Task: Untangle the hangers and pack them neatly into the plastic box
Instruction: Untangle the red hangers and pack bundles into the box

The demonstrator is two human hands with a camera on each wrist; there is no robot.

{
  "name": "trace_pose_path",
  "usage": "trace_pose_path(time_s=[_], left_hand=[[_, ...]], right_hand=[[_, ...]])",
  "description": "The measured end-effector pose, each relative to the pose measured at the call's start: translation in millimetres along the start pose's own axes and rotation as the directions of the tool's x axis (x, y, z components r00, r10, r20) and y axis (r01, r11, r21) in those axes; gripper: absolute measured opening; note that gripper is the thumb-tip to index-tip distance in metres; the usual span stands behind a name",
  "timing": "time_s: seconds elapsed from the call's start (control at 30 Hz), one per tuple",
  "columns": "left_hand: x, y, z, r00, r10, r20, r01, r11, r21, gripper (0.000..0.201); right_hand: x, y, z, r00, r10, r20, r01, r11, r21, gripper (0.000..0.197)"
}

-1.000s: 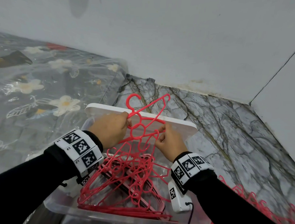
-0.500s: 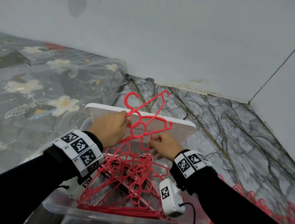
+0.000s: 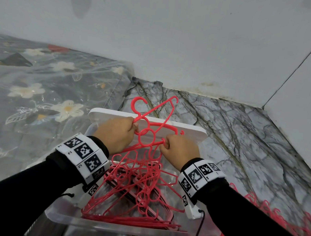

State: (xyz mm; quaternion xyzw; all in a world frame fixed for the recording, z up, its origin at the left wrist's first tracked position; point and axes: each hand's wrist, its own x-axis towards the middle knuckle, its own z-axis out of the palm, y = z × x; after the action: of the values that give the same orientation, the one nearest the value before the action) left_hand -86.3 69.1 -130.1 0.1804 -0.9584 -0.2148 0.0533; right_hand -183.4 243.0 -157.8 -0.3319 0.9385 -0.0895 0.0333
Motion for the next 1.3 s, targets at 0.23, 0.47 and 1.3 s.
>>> trace_pose_path(time_s=[0.23, 0.47, 1.3], left_hand=[[-1, -2, -1, 1.000, -0.011, 0.007, 0.010, 0.995, 0.096, 0.034], [1, -8, 0, 0.996, -0.034, 0.081, 0.027, 0.996, 0.084, 0.033], [5, -6, 7, 0.993, 0.117, 0.003, -0.117, 0.990, -0.078, 0.025]], right_hand=[[-2, 9, -12, 0.976, -0.207, -0.073, 0.197, 0.973, -0.125, 0.025], [-4, -4, -18, 0.877, -0.473, -0.081, 0.459, 0.876, -0.146, 0.034], [-7, 18, -66, 0.807, -0.544, -0.229, 0.550, 0.834, -0.042, 0.008]])
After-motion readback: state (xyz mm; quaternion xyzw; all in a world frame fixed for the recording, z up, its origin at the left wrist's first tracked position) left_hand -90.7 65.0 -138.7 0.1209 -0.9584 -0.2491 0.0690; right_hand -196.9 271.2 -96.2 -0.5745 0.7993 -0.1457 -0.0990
